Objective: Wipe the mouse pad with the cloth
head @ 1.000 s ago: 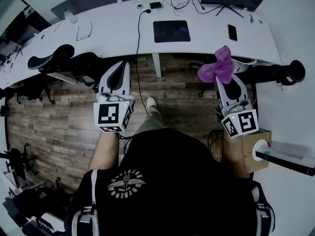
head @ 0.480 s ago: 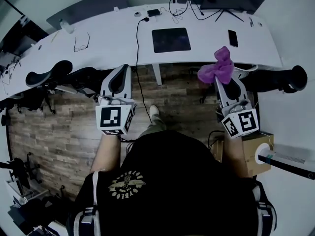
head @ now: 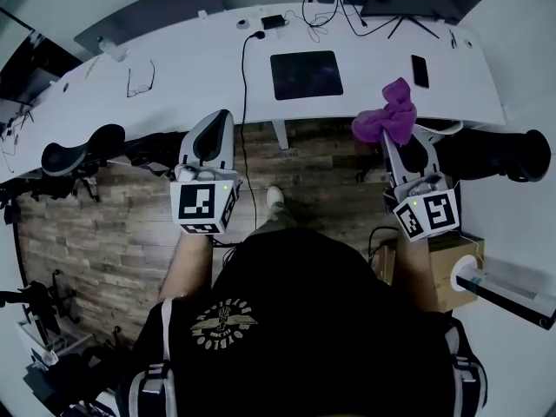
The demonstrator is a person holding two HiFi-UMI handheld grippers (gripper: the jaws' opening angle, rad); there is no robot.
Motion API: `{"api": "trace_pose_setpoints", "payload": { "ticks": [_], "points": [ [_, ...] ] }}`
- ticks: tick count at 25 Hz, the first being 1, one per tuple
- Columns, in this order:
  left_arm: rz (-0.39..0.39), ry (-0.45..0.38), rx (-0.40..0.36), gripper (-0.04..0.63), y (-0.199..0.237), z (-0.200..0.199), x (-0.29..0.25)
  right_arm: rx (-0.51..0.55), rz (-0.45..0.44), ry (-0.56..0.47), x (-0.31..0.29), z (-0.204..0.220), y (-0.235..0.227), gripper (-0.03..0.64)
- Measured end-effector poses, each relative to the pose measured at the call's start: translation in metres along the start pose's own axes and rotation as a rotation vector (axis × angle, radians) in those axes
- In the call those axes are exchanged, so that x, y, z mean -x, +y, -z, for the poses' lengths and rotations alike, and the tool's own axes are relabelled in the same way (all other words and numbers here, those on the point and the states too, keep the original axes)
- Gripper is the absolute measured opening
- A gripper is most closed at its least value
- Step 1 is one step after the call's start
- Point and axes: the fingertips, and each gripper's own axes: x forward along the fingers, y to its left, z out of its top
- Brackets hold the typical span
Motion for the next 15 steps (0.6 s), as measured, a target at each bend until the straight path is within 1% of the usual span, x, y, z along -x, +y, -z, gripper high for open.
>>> {"api": "trace_pose_setpoints", "payload": {
  "ticks": [5,15],
  "points": [
    [0.024,0.001,-0.007,0.002,0.019,0.000,-0.028,-0.012,0.018,0.004,-0.031,0.000,-0.005,0.092],
    [0.074,-0.033,0.013,0.002,0.077,-0.001,-0.086,0.023,0.066,0.003,-0.101,-0.019,-0.007,0.092]
  ]
}}
